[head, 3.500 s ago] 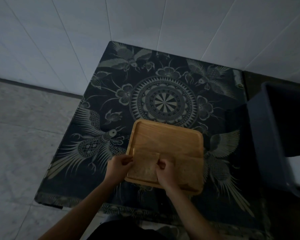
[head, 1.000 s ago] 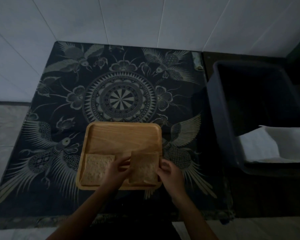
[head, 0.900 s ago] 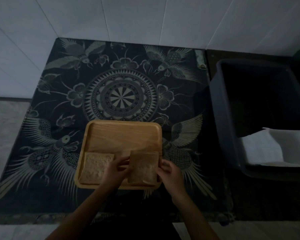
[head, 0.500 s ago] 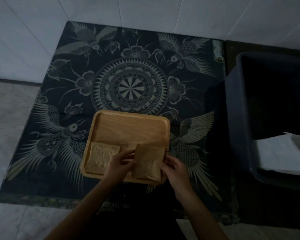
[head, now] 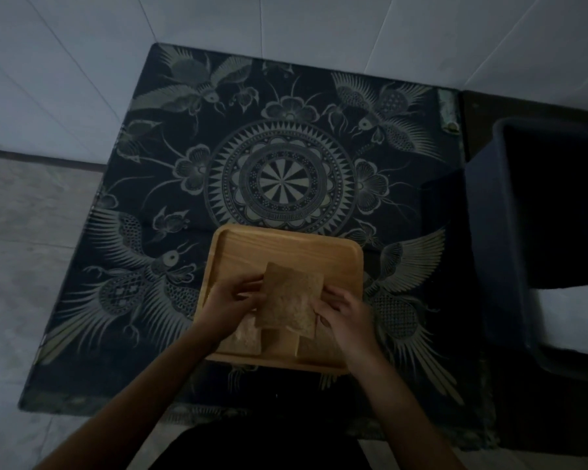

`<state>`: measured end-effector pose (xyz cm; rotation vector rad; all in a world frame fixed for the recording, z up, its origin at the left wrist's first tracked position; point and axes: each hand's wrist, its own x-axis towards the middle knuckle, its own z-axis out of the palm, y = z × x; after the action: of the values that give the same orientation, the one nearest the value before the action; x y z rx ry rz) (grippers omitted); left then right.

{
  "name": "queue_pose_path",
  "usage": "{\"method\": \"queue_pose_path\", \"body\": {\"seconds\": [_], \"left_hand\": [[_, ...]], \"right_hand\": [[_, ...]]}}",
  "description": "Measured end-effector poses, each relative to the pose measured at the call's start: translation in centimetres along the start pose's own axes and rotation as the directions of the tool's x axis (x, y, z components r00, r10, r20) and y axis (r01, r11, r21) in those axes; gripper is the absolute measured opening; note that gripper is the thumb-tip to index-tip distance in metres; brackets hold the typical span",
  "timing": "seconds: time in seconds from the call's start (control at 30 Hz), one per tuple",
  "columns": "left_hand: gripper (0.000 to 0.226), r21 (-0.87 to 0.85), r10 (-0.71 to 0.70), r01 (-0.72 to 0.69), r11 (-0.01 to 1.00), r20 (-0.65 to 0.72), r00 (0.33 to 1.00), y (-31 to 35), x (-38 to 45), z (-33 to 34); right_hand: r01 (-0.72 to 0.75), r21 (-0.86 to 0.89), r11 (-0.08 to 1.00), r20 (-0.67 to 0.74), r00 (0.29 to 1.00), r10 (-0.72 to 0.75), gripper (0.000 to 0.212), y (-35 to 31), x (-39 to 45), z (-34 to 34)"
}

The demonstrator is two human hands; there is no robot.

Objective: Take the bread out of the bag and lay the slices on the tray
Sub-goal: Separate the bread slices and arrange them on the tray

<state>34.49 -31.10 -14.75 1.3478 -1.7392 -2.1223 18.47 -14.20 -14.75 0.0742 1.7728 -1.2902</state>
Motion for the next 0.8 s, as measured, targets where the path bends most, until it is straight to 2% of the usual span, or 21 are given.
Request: {"method": "queue_pose_path", "body": {"seconds": [0.3,0.57,0.8], "left_hand": [[0.041,0.117,0.008,-0.001,0.993,-0.061,0.998,1.9,2.9,-6.2],[0.045,0.256,0.02,0.014,0.967,-0.129,0.991,1.9,5.5,-7.6],[0.045,0.297,0.057,-0.012,0.955,-0.143,0.988,1.3,6.2,-8.1]], "right_hand": [[0.073,-0.116,0.991,0.057,0.996,-0.067,0.036,-1.9,3.7,6.2],[0.052,-0.244,0.968,0.002,0.999,-0.053,0.034,-2.1,7.1,9.4],[0.043,-0.291,0.956,-0.033,0.998,-0.054,0.038,-1.3,7.8,10.1]]}}
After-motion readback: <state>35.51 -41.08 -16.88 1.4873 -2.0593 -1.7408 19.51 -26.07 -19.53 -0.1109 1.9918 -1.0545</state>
